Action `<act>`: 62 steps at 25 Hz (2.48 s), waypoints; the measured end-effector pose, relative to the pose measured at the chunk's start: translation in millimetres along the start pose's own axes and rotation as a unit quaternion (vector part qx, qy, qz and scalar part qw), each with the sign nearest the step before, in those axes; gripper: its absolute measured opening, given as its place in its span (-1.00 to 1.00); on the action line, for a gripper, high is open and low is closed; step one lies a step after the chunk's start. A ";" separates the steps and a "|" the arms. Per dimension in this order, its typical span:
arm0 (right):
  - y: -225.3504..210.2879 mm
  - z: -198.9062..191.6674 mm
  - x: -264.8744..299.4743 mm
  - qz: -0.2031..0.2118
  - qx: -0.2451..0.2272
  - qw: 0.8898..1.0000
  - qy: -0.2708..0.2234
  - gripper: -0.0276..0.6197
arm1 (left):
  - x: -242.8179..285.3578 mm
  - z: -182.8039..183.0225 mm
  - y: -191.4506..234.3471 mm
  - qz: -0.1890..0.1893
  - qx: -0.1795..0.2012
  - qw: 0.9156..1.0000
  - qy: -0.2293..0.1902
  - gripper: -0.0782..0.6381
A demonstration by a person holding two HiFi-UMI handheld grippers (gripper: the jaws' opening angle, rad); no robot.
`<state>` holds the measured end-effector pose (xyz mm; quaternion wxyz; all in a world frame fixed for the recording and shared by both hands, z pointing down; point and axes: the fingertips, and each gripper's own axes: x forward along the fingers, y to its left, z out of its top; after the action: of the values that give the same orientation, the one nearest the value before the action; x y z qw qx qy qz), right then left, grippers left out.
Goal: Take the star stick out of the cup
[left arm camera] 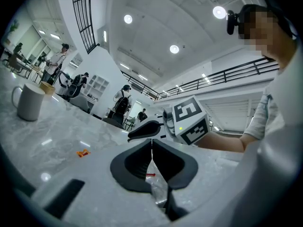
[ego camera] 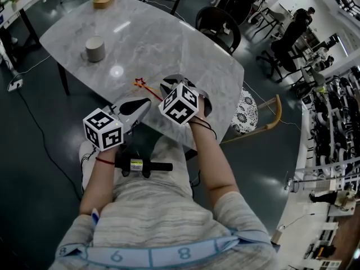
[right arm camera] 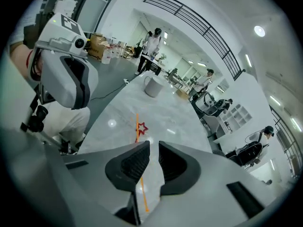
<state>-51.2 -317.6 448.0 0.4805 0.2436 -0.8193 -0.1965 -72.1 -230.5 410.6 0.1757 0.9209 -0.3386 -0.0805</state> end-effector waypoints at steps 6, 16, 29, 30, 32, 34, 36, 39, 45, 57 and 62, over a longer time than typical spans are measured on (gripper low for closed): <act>-8.1 4.2 -10.1 -0.011 0.026 0.999 -0.022 -0.85 | 2.0 0.5 -1.5 0.000 0.001 1.000 0.001 -0.73; -15.3 11.9 -26.5 -0.030 0.056 0.997 -0.053 -0.85 | 4.2 1.2 -3.0 -0.003 0.004 1.000 0.004 -0.73; -16.2 18.1 -85.8 -0.062 0.262 0.934 -0.235 -0.85 | 7.1 -5.0 -10.4 -0.009 0.016 1.000 0.007 -0.73; -12.5 16.8 -88.8 -0.059 0.280 0.925 -0.252 -0.85 | 6.9 -5.5 -11.6 -0.010 0.018 1.000 0.006 -0.73; -3.4 15.1 -93.6 -0.049 0.316 0.904 -0.284 -0.85 | 6.0 -7.0 -13.8 -0.009 0.023 1.000 0.002 -0.73; 8.1 14.2 -96.0 -0.033 0.356 0.879 -0.316 -0.85 | 4.8 -9.5 -14.7 -0.007 0.028 1.000 -0.004 -0.73; 21.5 13.4 -95.1 -0.015 0.396 0.852 -0.342 -0.85 | 2.8 -10.4 -13.8 0.000 0.034 0.999 -0.013 -0.73; 40.4 11.1 -91.7 0.000 0.443 0.820 -0.362 -0.85 | -3.0 -4.9 -10.4 0.018 0.046 0.998 -0.035 -0.73; 60.3 13.1 -94.5 0.019 0.486 0.786 -0.381 -0.86 | -17.9 14.5 -16.7 0.039 0.068 0.994 -0.076 -0.73; 62.4 17.9 -105.2 -0.008 0.474 0.792 -0.385 -0.89 | -43.2 34.8 -25.8 0.080 0.064 0.984 -0.145 -0.73; 66.2 24.7 -104.4 -0.010 0.454 0.804 -0.384 -0.89 | -46.7 38.2 -31.3 0.072 0.075 0.983 -0.151 -0.73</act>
<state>-43.1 -200.8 401.2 -0.0409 0.3465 -0.9300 0.1154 -99.1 -188.1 364.8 0.0582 0.8819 -0.4316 -0.1805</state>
